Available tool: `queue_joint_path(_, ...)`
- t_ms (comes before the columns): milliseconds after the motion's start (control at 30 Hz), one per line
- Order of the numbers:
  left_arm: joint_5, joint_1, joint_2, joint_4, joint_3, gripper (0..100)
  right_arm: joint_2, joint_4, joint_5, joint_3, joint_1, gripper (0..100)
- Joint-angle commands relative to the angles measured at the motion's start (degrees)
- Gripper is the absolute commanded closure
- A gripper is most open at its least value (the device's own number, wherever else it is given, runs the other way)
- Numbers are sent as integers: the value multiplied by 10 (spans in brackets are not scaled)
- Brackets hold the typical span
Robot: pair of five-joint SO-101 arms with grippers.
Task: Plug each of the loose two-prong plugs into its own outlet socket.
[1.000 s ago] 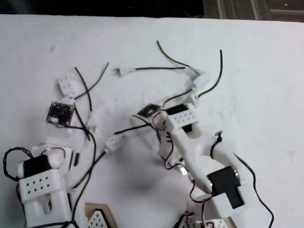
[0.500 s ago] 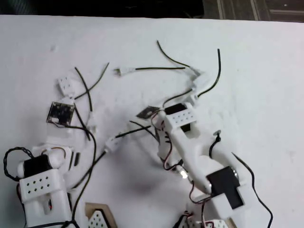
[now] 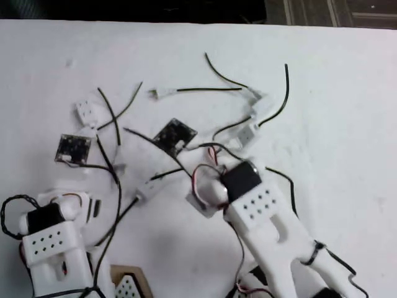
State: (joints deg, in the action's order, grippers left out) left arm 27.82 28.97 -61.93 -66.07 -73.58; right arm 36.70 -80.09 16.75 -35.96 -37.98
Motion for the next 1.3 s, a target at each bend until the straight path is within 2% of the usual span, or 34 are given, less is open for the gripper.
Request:
queue_joint_path(0,-6,30,-8,22,4,788,40,73,-28,-26,-22,982)
queue_joint_path(233,-6,43,-8,28,2,786,44,298,-59,-184,-49,982)
queue_joint_path(467,-6,44,-8,28,2,786,39,442,-59,-264,-48,982)
queue_joint_path(767,-6,44,-8,28,2,786,-148,626,-73,-248,-38,982)
queue_joint_path(933,-6,44,-8,28,2,786,-200,698,-119,-197,-6,982)
queue_joint_path(1267,-6,44,-8,28,4,788,-88,720,-145,-229,-10,982)
